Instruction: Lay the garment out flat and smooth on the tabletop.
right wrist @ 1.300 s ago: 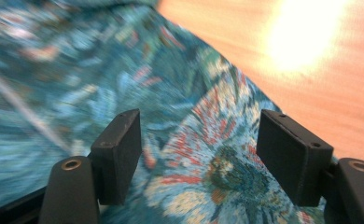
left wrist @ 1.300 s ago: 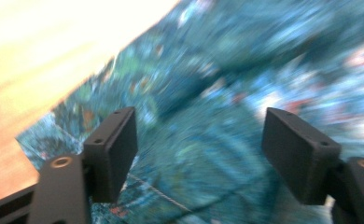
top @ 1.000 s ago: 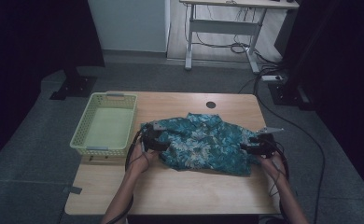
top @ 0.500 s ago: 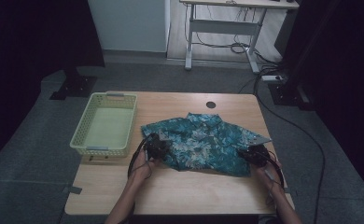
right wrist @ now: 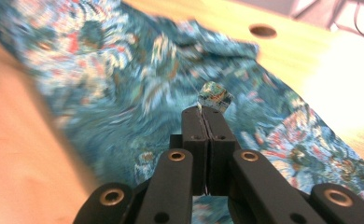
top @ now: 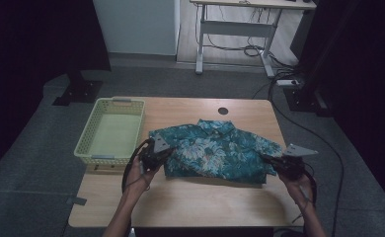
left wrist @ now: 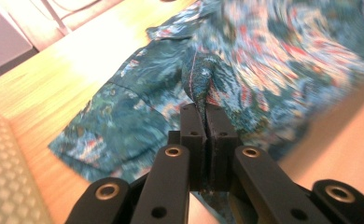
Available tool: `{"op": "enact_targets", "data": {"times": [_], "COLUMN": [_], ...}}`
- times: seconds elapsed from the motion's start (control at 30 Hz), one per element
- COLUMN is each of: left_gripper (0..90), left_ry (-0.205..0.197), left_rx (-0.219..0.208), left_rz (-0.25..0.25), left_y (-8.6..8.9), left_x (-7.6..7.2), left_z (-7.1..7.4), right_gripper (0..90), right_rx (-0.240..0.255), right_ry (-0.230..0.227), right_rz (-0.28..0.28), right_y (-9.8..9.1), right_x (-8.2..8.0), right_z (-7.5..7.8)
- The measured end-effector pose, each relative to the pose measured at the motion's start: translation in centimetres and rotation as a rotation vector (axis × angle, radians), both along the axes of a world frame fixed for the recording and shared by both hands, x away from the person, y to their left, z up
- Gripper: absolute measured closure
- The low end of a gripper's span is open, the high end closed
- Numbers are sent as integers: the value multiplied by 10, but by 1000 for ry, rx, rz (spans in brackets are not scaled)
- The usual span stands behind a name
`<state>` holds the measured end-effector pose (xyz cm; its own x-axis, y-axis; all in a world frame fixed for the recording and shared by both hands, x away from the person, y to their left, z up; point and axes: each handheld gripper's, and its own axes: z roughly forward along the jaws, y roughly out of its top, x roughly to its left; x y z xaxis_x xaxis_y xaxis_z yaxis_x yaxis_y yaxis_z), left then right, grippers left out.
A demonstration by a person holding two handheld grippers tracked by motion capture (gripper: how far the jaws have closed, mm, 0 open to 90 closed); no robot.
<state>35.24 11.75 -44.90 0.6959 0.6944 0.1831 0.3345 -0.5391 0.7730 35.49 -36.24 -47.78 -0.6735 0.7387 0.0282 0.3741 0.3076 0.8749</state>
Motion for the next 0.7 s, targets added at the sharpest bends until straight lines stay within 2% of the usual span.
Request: {"op": "enact_targets", "data": {"times": [0.1,0.17,0.2,0.23,0.27,0.3,0.37,0.4,0.47,0.53,0.6,0.7], "left_gripper": [870,866,861,847,791,710,541,473,393,353,331,295], "left_ry": [36,105,143,179,209,214,202,198,172,171,156,154], "left_rx": [-10,-42,-43,-30,-14,0,6,-11,-45,-76,-70,-51], "left_rz": [-30,-72,-90,-102,-111,-110,-82,-65,-43,-33,-27,-26], "left_y": [15,24,27,29,31,34,39,42,44,42,35,22], "left_x": [-29,-45,-53,-59,-63,-65,-64,-61,-52,-42,-31,-15], "left_z": [-10,-28,-39,-49,-58,-63,-64,-62,-54,-47,-44,-44], "right_gripper": [871,867,854,833,798,786,751,729,680,630,568,473], "right_rx": [48,94,100,89,63,36,52,69,82,77,56,19], "right_ry": [-10,29,56,82,106,120,137,138,128,116,117,134], "right_rz": [12,43,51,52,44,30,5,-8,-24,-27,-32,-44], "right_y": [-13,-21,-24,-27,-30,-34,-42,-45,-47,-42,-34,-22], "right_x": [-24,-36,-42,-47,-50,-52,-53,-52,-49,-43,-36,-22], "right_z": [-3,-15,-24,-33,-41,-47,-53,-52,-46,-40,-38,-38]}}
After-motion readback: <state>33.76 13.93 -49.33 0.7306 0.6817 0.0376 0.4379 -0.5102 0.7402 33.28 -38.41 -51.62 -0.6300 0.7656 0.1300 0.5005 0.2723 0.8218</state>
